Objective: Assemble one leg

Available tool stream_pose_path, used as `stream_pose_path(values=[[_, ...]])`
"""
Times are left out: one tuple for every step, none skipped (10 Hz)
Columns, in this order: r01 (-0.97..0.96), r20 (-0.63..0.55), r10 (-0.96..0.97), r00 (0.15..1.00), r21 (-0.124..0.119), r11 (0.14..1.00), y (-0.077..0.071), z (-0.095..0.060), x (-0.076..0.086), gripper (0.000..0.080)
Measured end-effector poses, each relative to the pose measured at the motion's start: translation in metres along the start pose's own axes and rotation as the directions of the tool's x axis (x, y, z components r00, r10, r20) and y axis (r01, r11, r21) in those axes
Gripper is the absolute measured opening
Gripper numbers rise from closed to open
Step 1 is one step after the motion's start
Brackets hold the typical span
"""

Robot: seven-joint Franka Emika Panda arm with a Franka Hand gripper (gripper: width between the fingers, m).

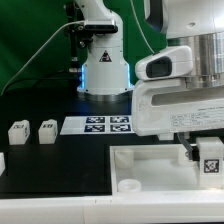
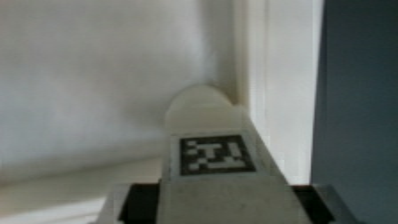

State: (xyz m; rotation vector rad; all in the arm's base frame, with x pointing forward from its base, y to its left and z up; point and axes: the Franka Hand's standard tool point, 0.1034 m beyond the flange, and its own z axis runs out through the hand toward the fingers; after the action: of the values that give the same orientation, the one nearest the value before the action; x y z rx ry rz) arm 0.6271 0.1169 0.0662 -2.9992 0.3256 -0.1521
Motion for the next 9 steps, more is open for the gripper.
stream_pose_path(values=[[-0.090,0.000,0.090,0.996,0.000,0.996,0.0003,-0.0001,0.0002,0.0293],[-0.153,0.000,0.153,0.988,0.001,0.988,0.0004,-0.0002,0.0003,0.0293],[-0.296,0.003,0.296,0.955,0.007,0.955,0.0008,-0.0004,0.0008,0.0293],[-0.427,0.007,0.427,0.904,0.012,0.904,0.0016,-0.0005,0.0012,0.0293],[-0.529,0.016,0.529,0.849,0.019,0.848,0.0012,-0.0003,0.0010,0.0293],[-0.660,0.032,0.659,0.751,0.026,0.751,0.0009,0.0000,0.0005,0.0293],[-0.753,0.052,0.751,0.658,0.034,0.657,0.0005,0.0002,0.0002,0.0295],[-0.829,0.078,0.825,0.559,0.041,0.558,0.0001,0.0004,0.0001,0.0295],[-0.915,0.106,0.909,0.403,0.047,0.400,-0.0005,0.0012,0.0004,0.0295]])
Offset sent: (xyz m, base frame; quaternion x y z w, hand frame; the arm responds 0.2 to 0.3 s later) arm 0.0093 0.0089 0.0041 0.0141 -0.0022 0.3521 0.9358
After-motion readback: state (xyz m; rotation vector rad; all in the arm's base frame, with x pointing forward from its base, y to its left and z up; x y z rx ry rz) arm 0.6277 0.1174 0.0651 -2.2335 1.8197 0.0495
